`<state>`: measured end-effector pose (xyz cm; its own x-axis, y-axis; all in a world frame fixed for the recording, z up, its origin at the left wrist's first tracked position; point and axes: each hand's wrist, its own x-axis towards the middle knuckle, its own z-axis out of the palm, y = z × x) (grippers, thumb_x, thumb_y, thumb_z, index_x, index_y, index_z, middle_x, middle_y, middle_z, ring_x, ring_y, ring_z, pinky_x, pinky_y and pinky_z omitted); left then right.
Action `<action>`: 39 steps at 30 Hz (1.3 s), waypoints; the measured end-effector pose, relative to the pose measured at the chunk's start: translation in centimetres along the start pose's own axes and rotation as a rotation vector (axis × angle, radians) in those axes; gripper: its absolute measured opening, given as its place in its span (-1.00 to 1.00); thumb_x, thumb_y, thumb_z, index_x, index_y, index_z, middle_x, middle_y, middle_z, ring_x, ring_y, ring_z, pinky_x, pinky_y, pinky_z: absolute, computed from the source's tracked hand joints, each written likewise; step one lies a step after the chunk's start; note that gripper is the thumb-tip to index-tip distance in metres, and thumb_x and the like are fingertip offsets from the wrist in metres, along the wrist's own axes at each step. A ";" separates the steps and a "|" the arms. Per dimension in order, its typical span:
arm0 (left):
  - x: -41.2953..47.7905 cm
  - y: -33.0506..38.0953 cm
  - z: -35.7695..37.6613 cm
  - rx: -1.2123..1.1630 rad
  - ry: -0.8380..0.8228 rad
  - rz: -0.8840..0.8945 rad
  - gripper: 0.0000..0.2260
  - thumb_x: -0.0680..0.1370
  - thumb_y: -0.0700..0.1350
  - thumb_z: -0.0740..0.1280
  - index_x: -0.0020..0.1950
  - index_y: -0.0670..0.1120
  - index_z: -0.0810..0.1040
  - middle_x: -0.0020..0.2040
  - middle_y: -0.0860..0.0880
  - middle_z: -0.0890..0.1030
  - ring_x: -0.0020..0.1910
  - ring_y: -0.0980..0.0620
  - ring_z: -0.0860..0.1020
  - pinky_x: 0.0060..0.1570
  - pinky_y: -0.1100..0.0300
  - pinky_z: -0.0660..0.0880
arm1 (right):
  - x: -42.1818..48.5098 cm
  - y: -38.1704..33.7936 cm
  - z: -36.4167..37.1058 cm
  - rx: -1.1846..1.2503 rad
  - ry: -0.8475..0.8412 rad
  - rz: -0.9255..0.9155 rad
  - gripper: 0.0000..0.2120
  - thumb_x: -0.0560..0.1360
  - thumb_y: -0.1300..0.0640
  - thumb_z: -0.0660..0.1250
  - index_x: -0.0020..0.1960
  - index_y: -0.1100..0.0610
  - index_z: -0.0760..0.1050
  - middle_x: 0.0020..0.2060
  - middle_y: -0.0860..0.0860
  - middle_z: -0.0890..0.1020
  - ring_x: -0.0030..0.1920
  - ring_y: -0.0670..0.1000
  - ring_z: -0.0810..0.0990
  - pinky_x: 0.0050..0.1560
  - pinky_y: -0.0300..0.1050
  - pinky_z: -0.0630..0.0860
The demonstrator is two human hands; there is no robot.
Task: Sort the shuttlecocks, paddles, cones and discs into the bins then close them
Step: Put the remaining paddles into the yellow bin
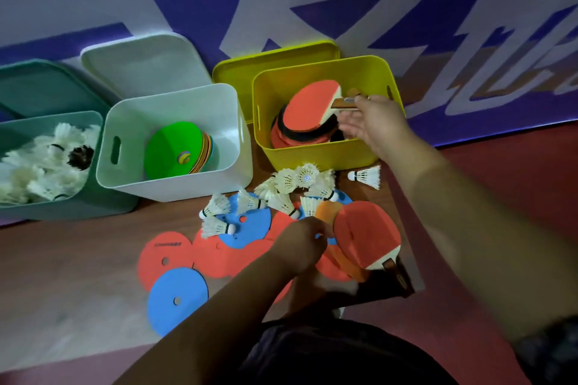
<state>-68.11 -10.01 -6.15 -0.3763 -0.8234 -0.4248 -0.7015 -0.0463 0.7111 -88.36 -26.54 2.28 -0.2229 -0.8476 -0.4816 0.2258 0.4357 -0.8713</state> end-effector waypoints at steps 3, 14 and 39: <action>-0.5 -0.4 0.1 -0.020 0.020 0.008 -0.76 0.57 -0.27 0.30 0.13 -0.06 0.70 0.21 0.02 0.70 0.21 0.07 0.63 0.29 0.18 0.49 | -0.3 0.9 -1.1 0.201 -0.067 0.038 -0.86 0.71 0.31 0.22 0.24 0.25 0.48 0.26 0.25 0.63 0.16 0.12 0.74 0.22 0.01 0.66; -0.2 -1.2 0.9 0.040 0.050 -0.026 -0.78 0.59 -0.23 0.33 0.17 -0.06 0.70 0.17 0.02 0.66 0.05 0.06 0.63 0.03 0.34 0.43 | -8.5 13.4 -9.9 -0.578 0.246 0.131 -0.91 0.53 0.15 0.30 -0.10 0.09 0.57 -0.26 0.07 0.70 -0.23 0.09 0.68 -0.24 -0.04 0.61; 0.2 -0.9 1.5 0.098 -0.088 0.008 -0.82 0.56 -0.26 0.36 0.08 -0.04 0.67 0.05 -0.07 0.67 -0.21 0.16 0.58 -0.21 0.43 0.39 | -14.1 13.8 -14.2 -0.651 -0.019 0.193 -0.76 0.61 0.00 0.44 0.09 0.13 0.47 -0.20 0.08 0.72 -0.42 -0.02 0.54 -0.41 -0.12 0.48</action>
<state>-68.44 -9.29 -7.69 -0.4311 -0.7702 -0.4700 -0.7522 0.0191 0.6587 -95.57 -4.31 -4.30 -0.2183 -0.7387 -0.6377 -0.3584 0.6685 -0.6517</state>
